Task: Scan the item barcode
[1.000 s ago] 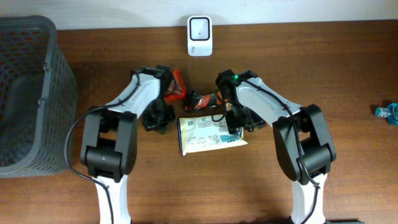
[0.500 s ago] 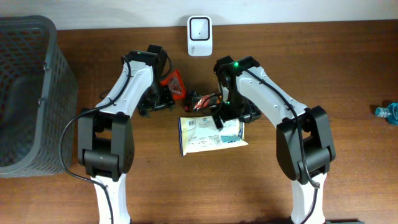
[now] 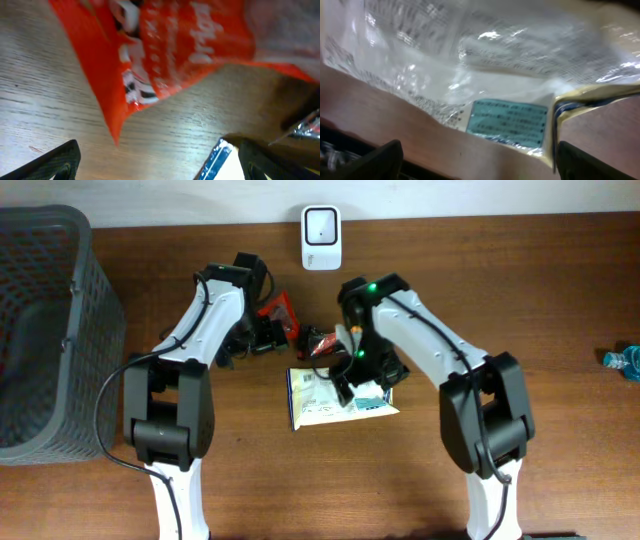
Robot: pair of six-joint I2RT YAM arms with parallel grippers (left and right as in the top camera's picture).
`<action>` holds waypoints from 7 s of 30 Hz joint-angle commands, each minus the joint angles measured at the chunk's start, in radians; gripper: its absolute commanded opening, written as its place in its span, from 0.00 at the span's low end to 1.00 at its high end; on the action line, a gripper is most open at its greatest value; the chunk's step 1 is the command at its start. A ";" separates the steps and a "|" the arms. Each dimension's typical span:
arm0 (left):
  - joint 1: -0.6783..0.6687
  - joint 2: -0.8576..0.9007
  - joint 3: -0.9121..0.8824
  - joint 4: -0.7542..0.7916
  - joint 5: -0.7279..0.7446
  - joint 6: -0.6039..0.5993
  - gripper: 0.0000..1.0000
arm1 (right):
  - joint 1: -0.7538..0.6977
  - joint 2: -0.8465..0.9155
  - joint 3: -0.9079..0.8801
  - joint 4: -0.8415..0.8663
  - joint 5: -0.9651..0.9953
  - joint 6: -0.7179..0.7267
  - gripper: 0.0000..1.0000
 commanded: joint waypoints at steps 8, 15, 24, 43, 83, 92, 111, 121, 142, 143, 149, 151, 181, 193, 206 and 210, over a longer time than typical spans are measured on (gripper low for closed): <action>0.124 0.005 -0.007 0.025 -0.018 -0.027 0.99 | 0.322 0.003 0.004 0.063 0.464 0.080 0.99; 0.188 0.005 -0.007 0.009 -0.018 -0.027 0.99 | 0.459 0.004 -0.037 0.181 0.565 0.069 0.99; 0.195 0.005 -0.007 0.008 -0.023 -0.026 0.99 | 0.475 0.003 -0.199 0.368 0.661 0.069 0.94; 0.195 0.005 -0.007 -0.017 -0.029 -0.027 0.99 | 0.443 -0.007 -0.112 0.349 0.716 0.261 0.04; 0.195 0.005 -0.007 -0.017 -0.029 -0.027 0.99 | -0.264 -0.073 0.005 0.268 -0.115 0.338 0.25; 0.195 0.005 -0.007 -0.016 -0.029 -0.027 0.99 | -0.295 -0.073 0.124 0.048 0.060 0.182 0.50; 0.195 0.005 -0.007 -0.016 -0.029 -0.027 0.99 | 0.077 -0.073 -0.053 0.087 0.225 0.077 0.81; 0.195 0.005 -0.007 -0.016 -0.029 -0.027 0.99 | 0.077 -0.073 -0.266 0.371 0.198 0.207 0.60; 0.195 0.005 -0.007 -0.017 -0.029 -0.027 0.99 | 0.076 -0.076 -0.114 0.212 0.202 0.257 0.99; 0.195 0.005 -0.007 -0.017 -0.029 -0.027 0.99 | 0.077 -0.076 -0.100 0.198 0.202 0.257 0.99; 0.195 0.005 -0.007 -0.017 -0.029 -0.027 0.99 | 0.079 -0.075 -0.108 0.224 0.152 0.258 0.99; 0.195 0.005 -0.007 -0.016 -0.029 -0.027 0.99 | 0.087 -0.075 -0.123 0.248 0.149 0.258 0.99; 0.195 0.005 -0.007 -0.017 -0.029 -0.027 0.99 | 0.121 -0.075 -0.119 0.323 0.150 0.309 0.17; 0.195 0.005 -0.007 -0.017 -0.029 -0.027 0.99 | 0.079 -0.075 -0.035 0.333 0.172 0.310 0.04; 0.195 0.005 -0.007 -0.017 -0.029 -0.027 0.99 | -0.023 -0.075 -0.032 0.723 0.069 0.351 0.04; 0.195 0.005 -0.007 -0.016 -0.029 -0.027 0.99 | -0.022 -0.075 -0.032 0.962 0.094 0.352 0.04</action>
